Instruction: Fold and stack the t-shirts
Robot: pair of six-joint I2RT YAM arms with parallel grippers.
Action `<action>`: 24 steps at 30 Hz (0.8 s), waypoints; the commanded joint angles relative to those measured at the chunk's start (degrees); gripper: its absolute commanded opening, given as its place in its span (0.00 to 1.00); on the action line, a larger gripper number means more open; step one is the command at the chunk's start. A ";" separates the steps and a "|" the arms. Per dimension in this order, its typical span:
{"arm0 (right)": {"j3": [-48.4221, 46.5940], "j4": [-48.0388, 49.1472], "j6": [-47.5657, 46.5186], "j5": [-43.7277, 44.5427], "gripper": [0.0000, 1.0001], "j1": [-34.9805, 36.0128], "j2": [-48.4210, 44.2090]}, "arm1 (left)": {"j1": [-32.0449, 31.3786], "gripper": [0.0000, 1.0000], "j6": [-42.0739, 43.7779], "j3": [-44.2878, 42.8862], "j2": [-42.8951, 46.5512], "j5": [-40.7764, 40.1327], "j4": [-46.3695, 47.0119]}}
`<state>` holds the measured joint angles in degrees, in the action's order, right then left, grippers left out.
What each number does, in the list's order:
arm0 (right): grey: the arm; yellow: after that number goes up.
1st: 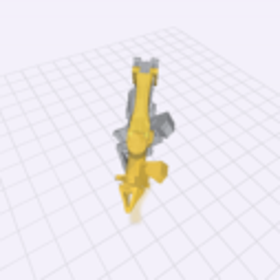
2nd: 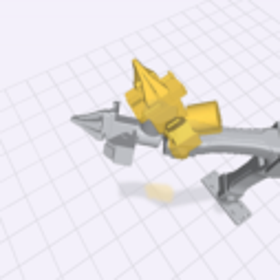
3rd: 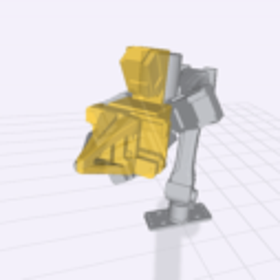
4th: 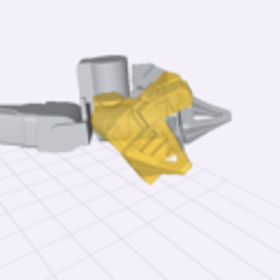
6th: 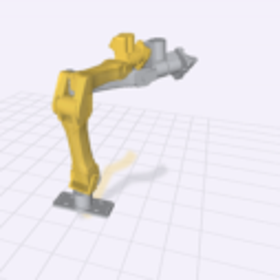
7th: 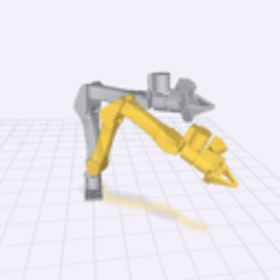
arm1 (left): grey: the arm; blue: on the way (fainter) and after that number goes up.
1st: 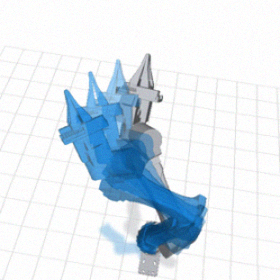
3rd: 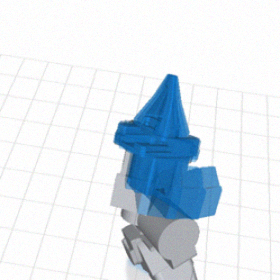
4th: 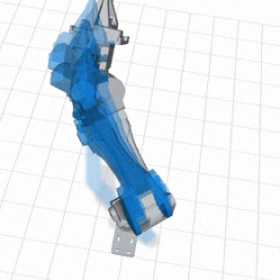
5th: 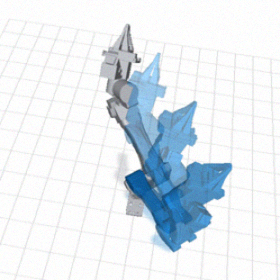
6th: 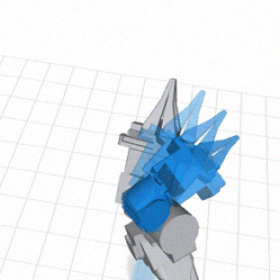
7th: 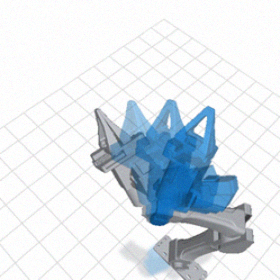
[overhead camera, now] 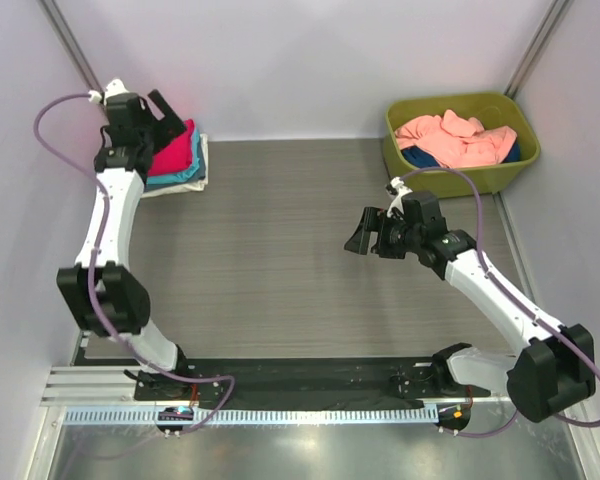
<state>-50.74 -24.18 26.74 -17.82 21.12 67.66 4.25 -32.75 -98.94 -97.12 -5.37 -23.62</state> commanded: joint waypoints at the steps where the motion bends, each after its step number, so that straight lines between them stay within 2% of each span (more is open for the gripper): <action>1: 0.56 0.72 2.96 3.93 0.84 0.41 -3.23 | -5.71 1.00 -0.83 9.86 8.32 2.02 -8.27; 2: 0.73 0.37 2.88 4.29 0.84 0.41 -3.58 | -7.49 1.00 3.70 11.56 9.22 3.16 -9.59; 4: 0.91 -0.42 3.31 6.13 0.84 0.50 -5.07 | -12.04 1.00 9.17 12.89 8.71 7.37 -18.18; 5: 0.91 -0.86 3.75 8.83 0.84 0.50 -6.47 | -14.94 1.00 11.02 12.72 8.27 4.17 -25.96; 6: 1.08 -0.86 4.02 8.86 0.84 0.50 -6.49 | -14.97 1.00 11.30 12.89 8.09 4.14 -28.22; 7: 0.73 -1.21 4.54 10.95 0.84 0.50 -8.05 | -18.11 1.00 11.31 14.89 8.44 2.57 -29.37; 10: 1.17 -1.48 5.86 16.23 0.85 0.50 -11.91 | -22.96 1.00 12.45 22.60 14.31 4.73 -26.15; 13: 2.75 -1.65 8.23 22.46 0.85 0.50 -14.83 | -22.36 1.00 12.46 31.57 22.22 1.96 -17.89; 15: 3.19 -2.35 9.82 25.46 0.85 0.50 -17.38 | -20.17 1.00 8.43 32.49 25.13 -1.92 -19.00; 18: 4.24 -3.59 11.75 30.56 0.86 0.58 -20.28 | -18.75 1.00 8.14 33.20 26.02 3.33 -18.92; 20: 4.42 -3.76 12.10 32.75 0.86 0.50 -21.77 | -18.84 1.00 8.58 32.32 27.68 3.78 -18.93; 24: 3.90 -3.77 13.59 37.84 0.92 0.50 -24.93 | -18.93 1.00 3.42 37.83 39.70 -0.07 -13.23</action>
<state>-46.65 -28.93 37.82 12.53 21.32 45.39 -14.55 -25.26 -63.22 -65.54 -3.38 -42.28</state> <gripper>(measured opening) 0.908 0.996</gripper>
